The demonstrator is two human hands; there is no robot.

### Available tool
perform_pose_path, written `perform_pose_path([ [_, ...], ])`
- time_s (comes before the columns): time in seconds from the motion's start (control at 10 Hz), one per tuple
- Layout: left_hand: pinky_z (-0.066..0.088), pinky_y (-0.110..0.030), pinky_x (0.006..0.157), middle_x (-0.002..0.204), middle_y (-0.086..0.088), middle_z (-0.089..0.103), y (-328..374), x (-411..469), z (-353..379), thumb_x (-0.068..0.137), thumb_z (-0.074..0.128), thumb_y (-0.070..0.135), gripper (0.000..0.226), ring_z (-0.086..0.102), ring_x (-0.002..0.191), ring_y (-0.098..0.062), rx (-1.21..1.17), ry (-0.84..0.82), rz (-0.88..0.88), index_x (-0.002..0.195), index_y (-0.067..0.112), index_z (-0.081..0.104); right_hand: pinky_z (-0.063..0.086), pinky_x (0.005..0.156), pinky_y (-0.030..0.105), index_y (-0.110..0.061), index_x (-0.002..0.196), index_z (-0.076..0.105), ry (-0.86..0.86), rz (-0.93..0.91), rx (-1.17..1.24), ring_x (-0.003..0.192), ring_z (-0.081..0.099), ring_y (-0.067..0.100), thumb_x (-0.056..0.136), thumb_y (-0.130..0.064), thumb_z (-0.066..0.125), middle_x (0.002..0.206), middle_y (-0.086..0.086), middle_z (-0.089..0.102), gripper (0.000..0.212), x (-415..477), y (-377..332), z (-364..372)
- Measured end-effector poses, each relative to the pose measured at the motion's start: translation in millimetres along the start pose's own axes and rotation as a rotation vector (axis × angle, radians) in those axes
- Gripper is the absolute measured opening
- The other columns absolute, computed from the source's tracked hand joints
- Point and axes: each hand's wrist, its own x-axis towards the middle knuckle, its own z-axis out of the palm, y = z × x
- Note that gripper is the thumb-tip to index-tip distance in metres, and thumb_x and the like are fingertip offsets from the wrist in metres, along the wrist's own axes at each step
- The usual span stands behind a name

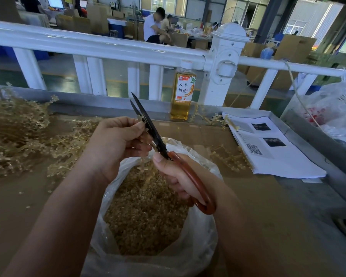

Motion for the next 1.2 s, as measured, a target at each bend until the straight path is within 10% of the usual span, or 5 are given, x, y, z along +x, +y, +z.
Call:
perform_pose_path([
  [0.7,0.053,-0.024,0.051,0.056,-0.003,0.064,-2.7,0.5,0.9,0.090,0.051,0.006,0.020,0.059,0.050,-0.015,0.075,-0.071,-0.003,0.073,0.006,0.062,0.025,0.031,0.010,-0.030,0.067,0.046,0.089,-0.081,0.000,0.027,0.035,-0.001,0.090,-0.051,0.038,0.038,-0.013,0.042,0.033,2.7,2.2,3.3],
  [1.2,0.053,-0.024,0.051,0.057,-0.003,0.064,-4.7,0.8,1.2,0.090,0.051,0.006,0.020,0.059,0.050,-0.014,0.099,-0.061,0.019,0.074,0.007,0.062,0.023,0.029,0.010,-0.032,0.069,0.044,0.062,-0.056,-0.045,0.026,0.032,0.000,0.095,-0.050,0.033,0.058,-0.005,0.035,0.033,-5.1,-3.4,1.1],
])
